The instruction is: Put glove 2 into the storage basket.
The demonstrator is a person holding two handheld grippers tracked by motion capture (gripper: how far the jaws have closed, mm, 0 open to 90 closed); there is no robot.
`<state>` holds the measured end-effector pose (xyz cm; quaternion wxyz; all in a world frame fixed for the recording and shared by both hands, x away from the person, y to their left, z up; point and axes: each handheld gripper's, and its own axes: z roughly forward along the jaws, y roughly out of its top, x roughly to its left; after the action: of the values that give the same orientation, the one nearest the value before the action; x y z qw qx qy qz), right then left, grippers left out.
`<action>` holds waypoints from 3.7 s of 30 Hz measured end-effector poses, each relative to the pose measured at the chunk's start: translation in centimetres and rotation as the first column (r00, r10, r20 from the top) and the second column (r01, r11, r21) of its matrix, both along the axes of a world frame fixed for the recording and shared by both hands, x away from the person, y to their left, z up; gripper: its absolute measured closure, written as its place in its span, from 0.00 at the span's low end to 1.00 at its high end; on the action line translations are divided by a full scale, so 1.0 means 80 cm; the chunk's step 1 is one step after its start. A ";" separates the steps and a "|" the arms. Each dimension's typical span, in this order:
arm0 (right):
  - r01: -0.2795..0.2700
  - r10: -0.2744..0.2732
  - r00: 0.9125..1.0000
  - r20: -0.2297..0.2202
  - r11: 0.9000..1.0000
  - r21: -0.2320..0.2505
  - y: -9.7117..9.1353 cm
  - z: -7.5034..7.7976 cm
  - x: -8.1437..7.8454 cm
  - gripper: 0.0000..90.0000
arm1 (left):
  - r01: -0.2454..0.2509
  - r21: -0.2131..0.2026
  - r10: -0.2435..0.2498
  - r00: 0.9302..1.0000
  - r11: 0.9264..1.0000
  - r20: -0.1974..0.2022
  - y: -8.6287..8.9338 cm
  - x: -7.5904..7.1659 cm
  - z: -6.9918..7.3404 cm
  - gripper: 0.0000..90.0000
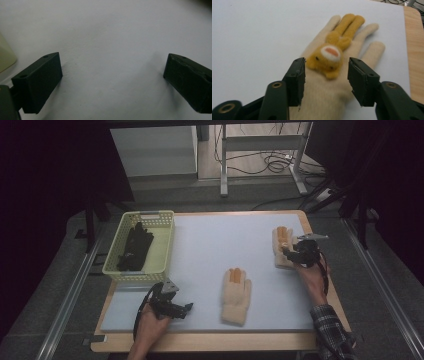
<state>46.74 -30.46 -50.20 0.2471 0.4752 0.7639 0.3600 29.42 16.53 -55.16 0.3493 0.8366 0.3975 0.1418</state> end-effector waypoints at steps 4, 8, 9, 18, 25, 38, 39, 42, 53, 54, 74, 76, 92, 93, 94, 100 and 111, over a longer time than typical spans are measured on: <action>-0.025 0.025 1.000 -0.013 0.999 -0.030 0.003 -0.008 0.020 0.49 | 0.000 0.000 0.000 1.000 1.000 0.001 0.000 0.000 0.000 0.02; -0.056 0.055 0.998 -0.030 0.996 -0.064 0.007 -0.020 0.032 0.50 | 0.000 0.000 0.000 1.000 1.000 0.000 0.000 0.000 0.000 0.02; -0.064 0.062 0.998 -0.031 0.996 -0.063 0.007 -0.022 0.033 0.51 | 0.000 0.000 0.000 1.000 1.000 0.000 0.000 0.000 0.000 0.02; -0.054 0.053 0.998 -0.039 0.998 -0.023 0.004 -0.009 0.017 0.77 | 0.000 0.000 0.000 1.000 1.000 0.001 0.000 0.000 0.000 0.02; -0.066 0.066 0.997 -0.027 0.997 0.031 0.011 0.017 -0.021 0.79 | -0.001 0.001 0.001 1.000 1.000 0.001 0.000 0.000 0.000 0.02; -0.188 0.190 0.982 0.004 0.969 0.160 0.059 0.075 -0.118 0.79 | 0.000 0.003 0.000 1.000 1.000 0.003 0.000 0.000 0.000 0.02; -0.200 0.203 0.979 0.002 0.966 0.165 0.064 0.079 -0.127 0.79 | -0.002 0.001 0.002 1.000 1.000 0.003 0.000 0.000 0.000 0.02; -0.237 0.240 0.971 0.004 0.956 0.175 0.080 0.088 -0.152 0.79 | -0.002 0.001 0.002 1.000 1.000 0.003 0.000 0.000 0.000 0.02; -0.280 0.313 0.941 -0.128 0.934 0.222 0.151 0.057 -0.198 0.77 | -0.003 -0.001 0.003 1.000 1.000 0.003 0.000 0.000 0.000 0.02; -0.280 0.311 0.940 -0.137 0.937 0.207 0.157 0.046 -0.197 0.74 | -0.005 -0.003 0.005 1.000 1.000 0.003 -0.001 0.000 0.000 0.02; -0.663 0.661 0.748 -0.055 0.744 -0.079 0.181 -0.004 -0.161 0.63 | -0.004 -0.002 0.005 1.000 1.000 0.003 0.000 0.000 0.000 0.02; -0.637 0.635 0.770 -0.054 0.770 -0.031 0.180 0.000 -0.161 0.69 | -0.006 -0.002 0.006 1.000 1.000 0.003 -0.001 0.000 0.000 0.02; -0.534 0.528 0.842 -0.115 0.845 -0.027 0.196 0.013 -0.190 0.65 | -0.002 0.000 0.002 1.000 1.000 0.002 0.000 0.000 0.000 0.02; -0.532 0.525 0.842 -0.126 0.846 -0.031 0.195 0.007 -0.188 0.62 | -0.002 0.000 0.002 1.000 1.000 0.002 0.000 0.000 0.000 0.02; -0.531 0.525 0.843 -0.117 0.847 -0.021 0.194 0.005 -0.187 0.58 | -0.002 0.000 0.002 1.000 1.000 0.002 0.000 0.000 0.000 0.02; -0.489 0.490 0.871 -0.029 0.872 0.038 0.164 0.028 -0.189 0.43 | -0.003 0.000 0.003 1.000 1.000 0.002 0.000 0.000 0.000 0.02; -0.479 0.485 0.867 -0.112 0.874 0.080 0.118 -0.012 -0.211 0.96 | -0.003 0.000 0.003 1.000 1.000 0.002 0.000 0.000 0.000 0.02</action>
<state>29.83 -21.01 -51.14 0.0882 0.2974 0.8635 0.3978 29.40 16.50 -55.18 0.3495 0.8359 0.3983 0.1431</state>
